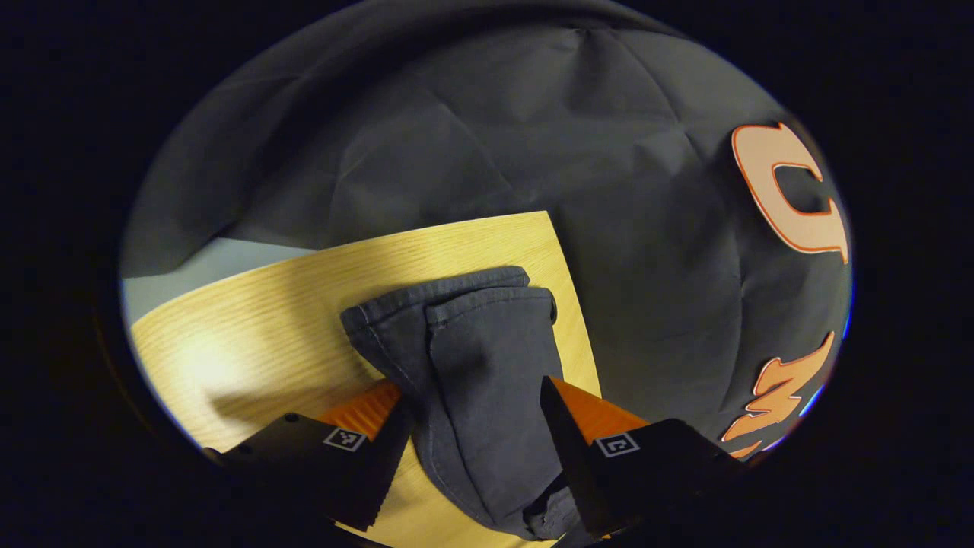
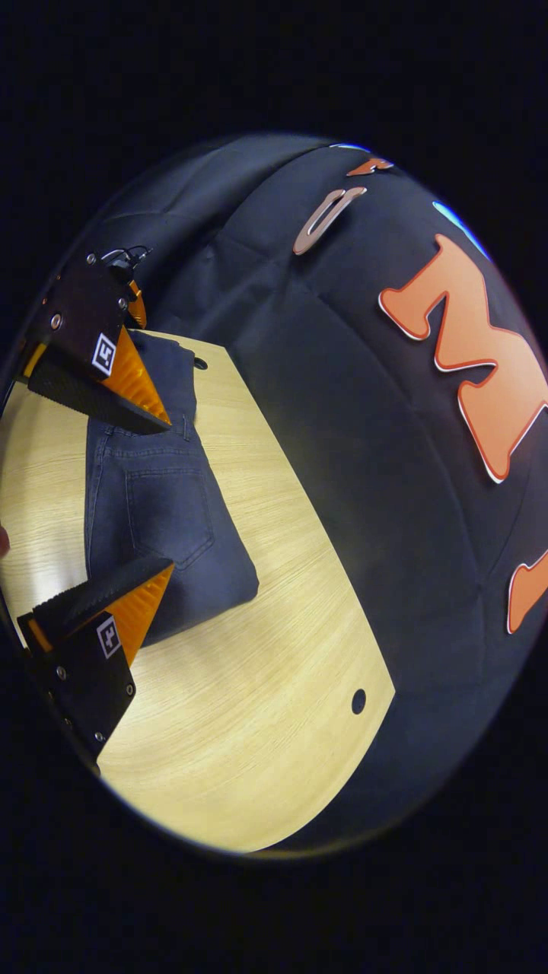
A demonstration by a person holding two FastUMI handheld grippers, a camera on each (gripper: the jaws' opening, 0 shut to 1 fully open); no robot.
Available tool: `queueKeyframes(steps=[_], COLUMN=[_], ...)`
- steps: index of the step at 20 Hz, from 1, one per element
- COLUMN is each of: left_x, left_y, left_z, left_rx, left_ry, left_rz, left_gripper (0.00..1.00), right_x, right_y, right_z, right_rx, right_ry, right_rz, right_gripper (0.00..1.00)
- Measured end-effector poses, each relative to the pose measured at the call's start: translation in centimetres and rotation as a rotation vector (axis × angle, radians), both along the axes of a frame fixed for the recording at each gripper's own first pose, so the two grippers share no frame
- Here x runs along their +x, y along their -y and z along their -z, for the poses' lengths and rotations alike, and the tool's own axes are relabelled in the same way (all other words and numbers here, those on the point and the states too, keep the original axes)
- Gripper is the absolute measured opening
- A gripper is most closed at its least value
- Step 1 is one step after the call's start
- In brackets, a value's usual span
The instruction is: Grasp the waist and the cuffs of the jeans and fold them to make the two legs overlap; first hold the waist and fold one-third of the jeans toward the cuffs, then hold the cuffs and fold the remaining one-third in the same direction to finish folding.
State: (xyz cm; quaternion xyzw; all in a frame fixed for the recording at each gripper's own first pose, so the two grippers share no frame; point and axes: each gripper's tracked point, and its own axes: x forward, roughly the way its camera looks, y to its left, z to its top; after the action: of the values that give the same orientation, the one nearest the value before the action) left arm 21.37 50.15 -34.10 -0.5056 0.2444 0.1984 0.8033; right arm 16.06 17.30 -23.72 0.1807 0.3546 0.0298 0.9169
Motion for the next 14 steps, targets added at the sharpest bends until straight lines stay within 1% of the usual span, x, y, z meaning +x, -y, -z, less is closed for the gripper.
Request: queueKeyframes(steps=[1, 2, 3, 4, 5, 6, 7, 9, 11, 12, 13, 14], left_x=[0.2, 0.8, -0.2, 0.6, -0.2, 0.2, 0.1, 0.3, -0.1, 0.2, 0.8, 0.8], left_y=[-0.2, 0.0, -0.3, -0.2, 0.6, 0.9, 1.1, 1.6, 3.2, 4.0, 4.6, 4.8], left_z=[1.0, 2.2, 1.9, 2.2, 0.6, 0.4, -0.9, -4.4, -7.9, -9.2, -9.4, -9.0], left_rx=[0.019, 0.015, 0.008, -0.018, -0.065, -0.079, -0.072, -0.046, -0.010, 0.014, 0.035, 0.056], left_ry=[-0.033, -0.055, -0.077, -0.060, -0.023, 0.010, 0.043, 0.112, 0.163, 0.176, 0.181, 0.161], left_rz=[-0.017, -0.027, -0.057, -0.092, -0.074, -0.068, -0.068, -0.044, -0.003, 0.011, 0.019, 0.022], left_gripper=[0.90, 0.60, 0.29, 0.15, 0.00, 0.01, 0.01, 0.01, 0.01, 0.01, 0.01, 0.01], right_x=[-0.4, -0.6, -0.8, -1.1, -1.5, -1.7, -1.9, -2.1, -2.4, -2.5, -2.7, -2.9], right_y=[0.3, 0.8, 1.1, 1.6, 2.3, 2.8, 3.3, 3.7, 4.0, 4.1, 4.2, 4.3], right_z=[-0.1, -0.2, -0.4, -0.5, -0.6, -0.7, -0.9, -1.1, -1.3, -1.5, -1.6, -1.6], right_rx=[0.007, 0.014, 0.021, 0.023, 0.016, 0.012, 0.011, 0.026, 0.041, 0.044, 0.047, 0.050], right_ry=[-0.001, 0.000, 0.002, 0.006, 0.009, 0.012, 0.016, 0.020, 0.027, 0.032, 0.035, 0.035], right_rz=[0.006, 0.015, 0.023, 0.030, 0.039, 0.045, 0.050, 0.058, 0.062, 0.062, 0.059, 0.055], right_gripper=[0.98, 0.98, 0.98, 0.98, 0.99, 0.98, 0.98, 0.98, 0.99, 0.98, 0.98, 0.99])
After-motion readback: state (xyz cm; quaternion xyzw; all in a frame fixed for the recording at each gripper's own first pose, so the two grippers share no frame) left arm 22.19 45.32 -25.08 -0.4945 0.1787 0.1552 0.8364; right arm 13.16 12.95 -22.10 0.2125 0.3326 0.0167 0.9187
